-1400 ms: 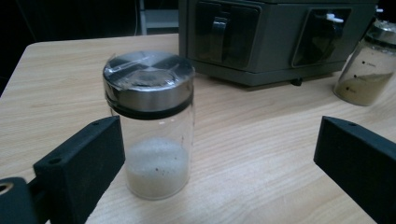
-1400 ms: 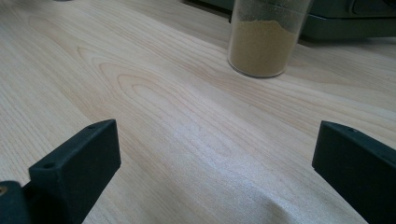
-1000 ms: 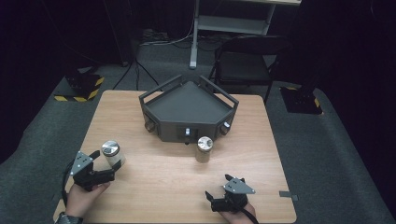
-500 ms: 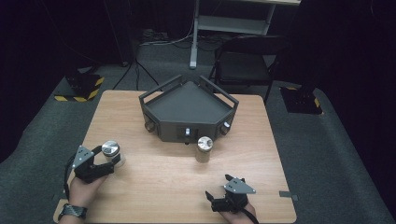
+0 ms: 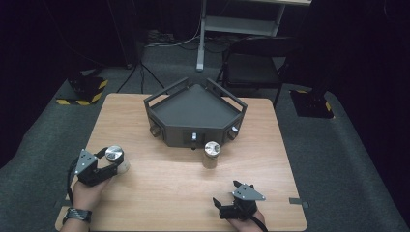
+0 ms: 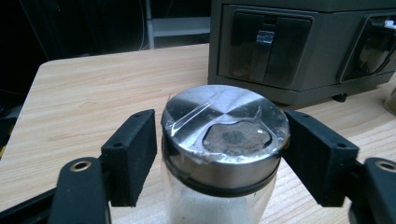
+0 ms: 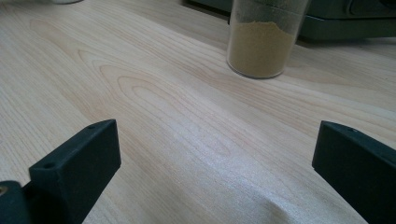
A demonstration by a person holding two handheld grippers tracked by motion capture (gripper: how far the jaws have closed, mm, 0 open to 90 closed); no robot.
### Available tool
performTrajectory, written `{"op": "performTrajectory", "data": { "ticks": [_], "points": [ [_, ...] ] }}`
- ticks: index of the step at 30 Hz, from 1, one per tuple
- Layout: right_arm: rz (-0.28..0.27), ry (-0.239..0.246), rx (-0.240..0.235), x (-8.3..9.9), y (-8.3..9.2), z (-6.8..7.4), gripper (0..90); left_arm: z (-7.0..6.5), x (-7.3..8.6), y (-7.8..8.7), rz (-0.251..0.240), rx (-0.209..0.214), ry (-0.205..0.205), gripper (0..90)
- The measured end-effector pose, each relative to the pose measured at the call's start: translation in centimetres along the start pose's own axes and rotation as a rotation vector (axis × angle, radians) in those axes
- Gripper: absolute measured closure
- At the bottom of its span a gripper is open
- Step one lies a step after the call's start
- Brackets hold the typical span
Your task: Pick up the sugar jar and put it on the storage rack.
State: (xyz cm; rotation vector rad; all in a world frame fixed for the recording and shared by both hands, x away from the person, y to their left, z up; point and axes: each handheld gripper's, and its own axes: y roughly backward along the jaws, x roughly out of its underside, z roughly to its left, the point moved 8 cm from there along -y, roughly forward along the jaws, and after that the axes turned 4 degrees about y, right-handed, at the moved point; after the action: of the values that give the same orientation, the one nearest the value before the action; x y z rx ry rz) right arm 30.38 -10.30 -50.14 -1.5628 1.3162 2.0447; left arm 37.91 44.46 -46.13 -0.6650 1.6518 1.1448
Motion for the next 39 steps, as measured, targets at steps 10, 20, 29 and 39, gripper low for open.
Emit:
{"op": "performTrajectory", "data": {
  "ticks": [10, 20, 29, 39],
  "points": [
    [-0.006, -0.004, -0.004, 0.1, 0.0, -0.1, 0.8, 0.1, 0.1, 0.0, -0.018, 0.005, 0.036, 34.1],
    [-0.007, -0.010, -0.004, 0.1, 0.1, -0.1, 0.8, -0.1, -0.3, 0.1, -0.005, -0.013, 0.054, 34.7],
    [-0.007, -0.015, -0.004, 0.1, 0.1, -0.2, 0.9, -0.9, -1.2, 0.6, -0.033, 0.012, 0.037, 34.7],
    [-0.007, -0.021, -0.006, 0.1, 0.1, -0.3, 0.9, -2.9, -3.5, 1.1, -0.073, 0.078, 0.024, 34.7]
  ]
}}
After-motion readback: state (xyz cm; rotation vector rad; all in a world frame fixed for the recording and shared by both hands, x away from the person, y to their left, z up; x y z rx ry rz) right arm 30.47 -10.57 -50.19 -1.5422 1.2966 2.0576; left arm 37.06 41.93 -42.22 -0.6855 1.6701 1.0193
